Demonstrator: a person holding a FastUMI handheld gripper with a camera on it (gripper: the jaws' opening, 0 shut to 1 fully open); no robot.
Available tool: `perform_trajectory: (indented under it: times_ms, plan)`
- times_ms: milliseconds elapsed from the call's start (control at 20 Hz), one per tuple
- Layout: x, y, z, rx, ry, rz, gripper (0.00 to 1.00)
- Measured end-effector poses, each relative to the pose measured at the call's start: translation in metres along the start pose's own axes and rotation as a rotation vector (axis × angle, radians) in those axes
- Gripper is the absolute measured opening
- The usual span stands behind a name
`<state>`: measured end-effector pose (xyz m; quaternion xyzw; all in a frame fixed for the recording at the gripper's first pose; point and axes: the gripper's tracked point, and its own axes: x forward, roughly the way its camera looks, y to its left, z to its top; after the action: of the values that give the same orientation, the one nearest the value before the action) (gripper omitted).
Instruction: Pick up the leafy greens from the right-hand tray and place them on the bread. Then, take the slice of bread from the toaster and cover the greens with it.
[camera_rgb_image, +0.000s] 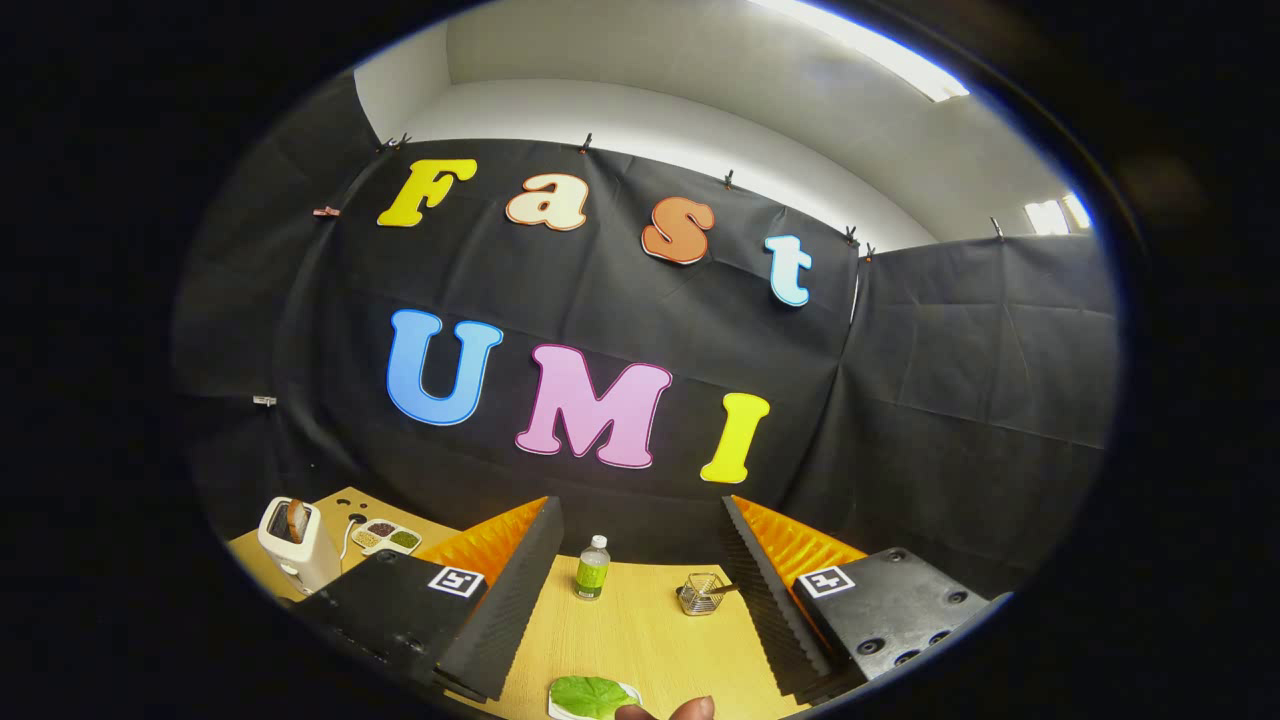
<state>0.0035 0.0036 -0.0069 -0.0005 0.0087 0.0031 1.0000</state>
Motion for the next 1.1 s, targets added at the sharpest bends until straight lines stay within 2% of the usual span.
perform_trajectory:
  times_ms: [750,1000,1100]
  plan:
    - [0.004,-0.005,-0.004,0.004,0.010,0.001,0.98]
    - [0.010,0.000,-0.026,0.015,0.070,0.045,0.98]
    - [0.014,0.005,-0.047,0.021,0.124,0.094,0.98]
